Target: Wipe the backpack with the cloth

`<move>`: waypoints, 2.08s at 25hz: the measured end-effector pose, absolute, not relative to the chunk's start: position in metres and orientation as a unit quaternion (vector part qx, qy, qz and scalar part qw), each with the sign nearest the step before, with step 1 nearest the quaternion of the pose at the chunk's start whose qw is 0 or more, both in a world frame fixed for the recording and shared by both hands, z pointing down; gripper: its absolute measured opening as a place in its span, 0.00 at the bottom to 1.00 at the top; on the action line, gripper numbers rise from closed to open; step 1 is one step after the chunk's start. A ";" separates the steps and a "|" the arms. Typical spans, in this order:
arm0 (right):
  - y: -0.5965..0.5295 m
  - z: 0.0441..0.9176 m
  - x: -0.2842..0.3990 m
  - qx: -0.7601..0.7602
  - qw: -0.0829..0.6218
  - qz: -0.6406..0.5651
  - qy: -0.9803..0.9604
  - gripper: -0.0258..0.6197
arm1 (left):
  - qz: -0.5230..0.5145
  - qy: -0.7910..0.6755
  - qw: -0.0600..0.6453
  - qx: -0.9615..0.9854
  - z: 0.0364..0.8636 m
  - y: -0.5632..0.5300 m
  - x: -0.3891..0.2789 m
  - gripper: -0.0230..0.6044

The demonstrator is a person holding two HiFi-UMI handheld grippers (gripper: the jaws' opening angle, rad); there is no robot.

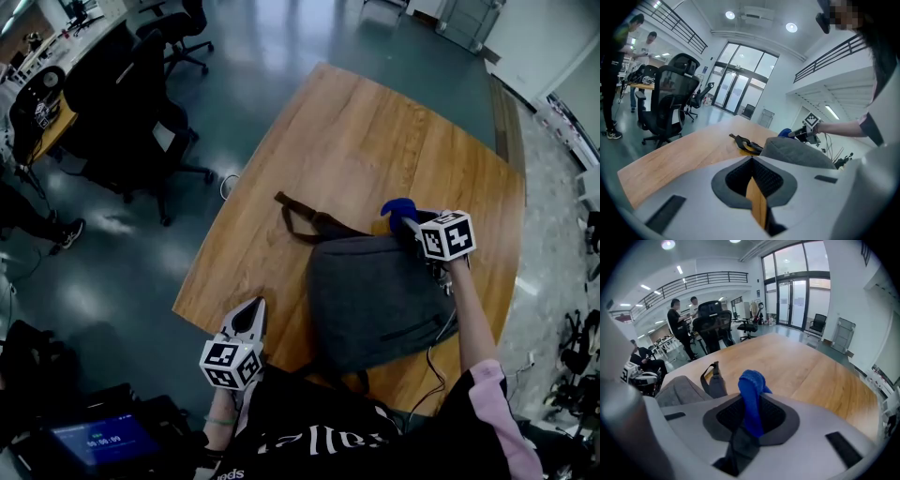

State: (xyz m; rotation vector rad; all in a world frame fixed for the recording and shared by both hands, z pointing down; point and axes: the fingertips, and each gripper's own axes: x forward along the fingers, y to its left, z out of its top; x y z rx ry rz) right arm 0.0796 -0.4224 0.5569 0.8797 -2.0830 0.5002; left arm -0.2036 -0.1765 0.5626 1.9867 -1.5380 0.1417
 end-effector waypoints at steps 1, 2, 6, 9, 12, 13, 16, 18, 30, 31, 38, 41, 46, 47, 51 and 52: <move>-0.419 0.556 0.064 0.335 0.403 0.195 -0.829 0.14 | 0.052 -0.582 0.308 0.750 0.564 -0.177 -0.207 0.03; -0.415 0.556 0.048 0.323 0.403 0.192 -0.834 0.14 | 0.051 -0.583 0.309 0.750 0.565 -0.179 -0.210 0.03; -0.392 0.551 -0.006 0.272 0.404 0.183 -0.854 0.14 | 0.049 -0.584 0.311 0.748 0.569 -0.178 -0.216 0.03; -0.372 0.545 -0.037 0.238 0.401 0.176 -0.867 0.14 | 0.047 -0.585 0.313 0.747 0.569 -0.174 -0.214 0.03; -0.358 0.540 -0.075 0.210 0.392 0.168 -0.880 0.14 | 0.044 -0.588 0.313 0.745 0.571 -0.176 -0.223 0.03; -0.353 0.538 -0.087 0.203 0.388 0.166 -0.884 0.14 | 0.044 -0.588 0.312 0.745 0.571 -0.175 -0.225 0.03; -0.335 0.527 -0.113 0.182 0.371 0.161 -0.896 0.14 | 0.042 -0.591 0.312 0.743 0.568 -0.169 -0.225 0.03; -0.324 0.518 -0.120 0.172 0.360 0.160 -0.903 0.14 | 0.041 -0.592 0.310 0.743 0.562 -0.163 -0.219 0.03; -0.300 0.484 -0.094 0.217 0.316 0.152 -0.911 0.14 | 0.031 -0.598 0.298 0.743 0.551 -0.138 -0.207 0.03; -0.296 0.484 -0.093 0.218 0.313 0.153 -0.912 0.14 | 0.031 -0.597 0.297 0.745 0.551 -0.137 -0.205 0.03; -0.259 0.492 -0.102 0.213 0.292 0.169 -0.917 0.14 | 0.030 -0.587 0.288 0.756 0.552 -0.139 -0.206 0.03; -0.236 0.491 -0.096 0.212 0.277 0.182 -0.919 0.14 | 0.027 -0.586 0.284 0.758 0.547 -0.132 -0.198 0.03; -0.186 0.482 -0.064 0.209 0.258 0.197 -0.923 0.14 | 0.023 -0.586 0.277 0.761 0.532 -0.107 -0.168 0.03; -0.176 0.481 -0.060 0.206 0.255 0.199 -0.924 0.14 | 0.023 -0.586 0.277 0.762 0.531 -0.104 -0.163 0.03; -0.137 0.481 -0.044 0.193 0.248 0.209 -0.926 0.14 | 0.023 -0.584 0.272 0.764 0.527 -0.088 -0.142 0.03; -0.127 0.483 -0.041 0.190 0.246 0.213 -0.926 0.14 | 0.023 -0.584 0.271 0.765 0.527 -0.083 -0.137 0.03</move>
